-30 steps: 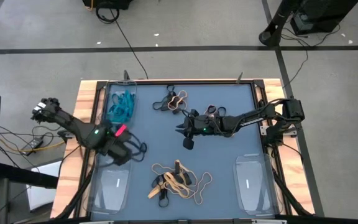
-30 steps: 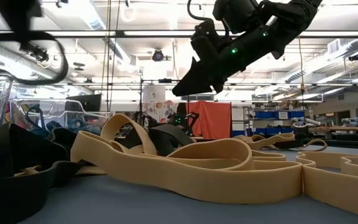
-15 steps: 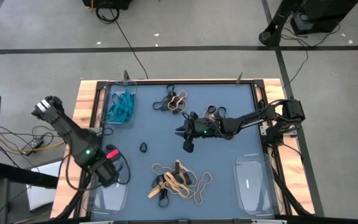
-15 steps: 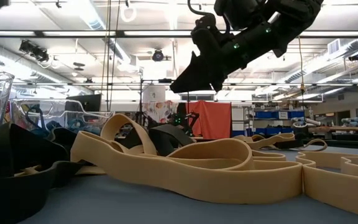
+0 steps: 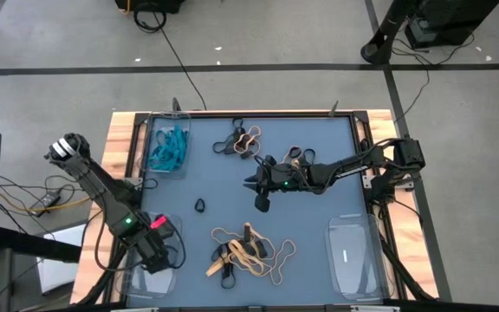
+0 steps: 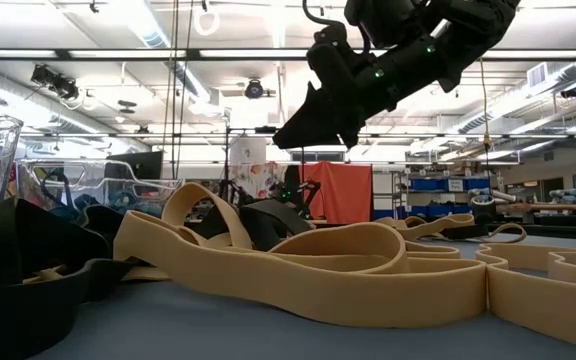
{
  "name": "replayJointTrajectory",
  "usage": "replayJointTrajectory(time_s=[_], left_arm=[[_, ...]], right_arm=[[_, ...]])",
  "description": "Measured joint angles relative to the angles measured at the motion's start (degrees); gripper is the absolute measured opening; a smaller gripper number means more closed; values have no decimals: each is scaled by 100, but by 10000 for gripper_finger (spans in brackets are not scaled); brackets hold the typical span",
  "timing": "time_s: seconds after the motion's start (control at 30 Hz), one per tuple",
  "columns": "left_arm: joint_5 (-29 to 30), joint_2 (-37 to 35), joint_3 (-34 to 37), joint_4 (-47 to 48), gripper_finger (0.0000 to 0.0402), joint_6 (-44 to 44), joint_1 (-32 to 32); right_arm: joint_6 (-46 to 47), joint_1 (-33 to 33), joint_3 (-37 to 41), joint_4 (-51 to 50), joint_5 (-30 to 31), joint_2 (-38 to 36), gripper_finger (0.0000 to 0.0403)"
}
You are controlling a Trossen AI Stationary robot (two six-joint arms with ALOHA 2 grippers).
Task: Sort rubber bands into baskets
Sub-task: Put the black rubber band into the bottom left transparent bin
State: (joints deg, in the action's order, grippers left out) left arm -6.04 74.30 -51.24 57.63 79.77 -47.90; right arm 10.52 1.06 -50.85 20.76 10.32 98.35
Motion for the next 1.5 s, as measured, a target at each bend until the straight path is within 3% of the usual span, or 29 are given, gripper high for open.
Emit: replayJointTrajectory(time_s=[0.17,0.3,0.57,0.7,0.9,1.07,1.23,1.5], left_arm=[[-159,-2,-47,412,176,4,109],[-120,-15,-415,551,196,-289,378],[1561,-22,-1576,1571,185,-1292,1172],[2229,-26,-1773,1709,174,-1749,1869],[2245,146,-1478,1567,166,-2953,2959],[2057,203,-1069,745,166,-4105,3580],[1920,203,-610,-131,166,-4987,3961],[1564,203,402,-1398,166,-5434,4257]], right_arm=[[-15,2,0,0,1,0,85],[-14,0,0,-19,12,0,85],[-13,2,0,-129,80,0,84],[-7,1,0,-199,84,0,84],[-13,0,0,-344,90,0,83],[-17,-4,0,-549,191,0,83],[-16,-7,0,-619,217,0,83],[-19,-7,0,-679,215,0,83]])
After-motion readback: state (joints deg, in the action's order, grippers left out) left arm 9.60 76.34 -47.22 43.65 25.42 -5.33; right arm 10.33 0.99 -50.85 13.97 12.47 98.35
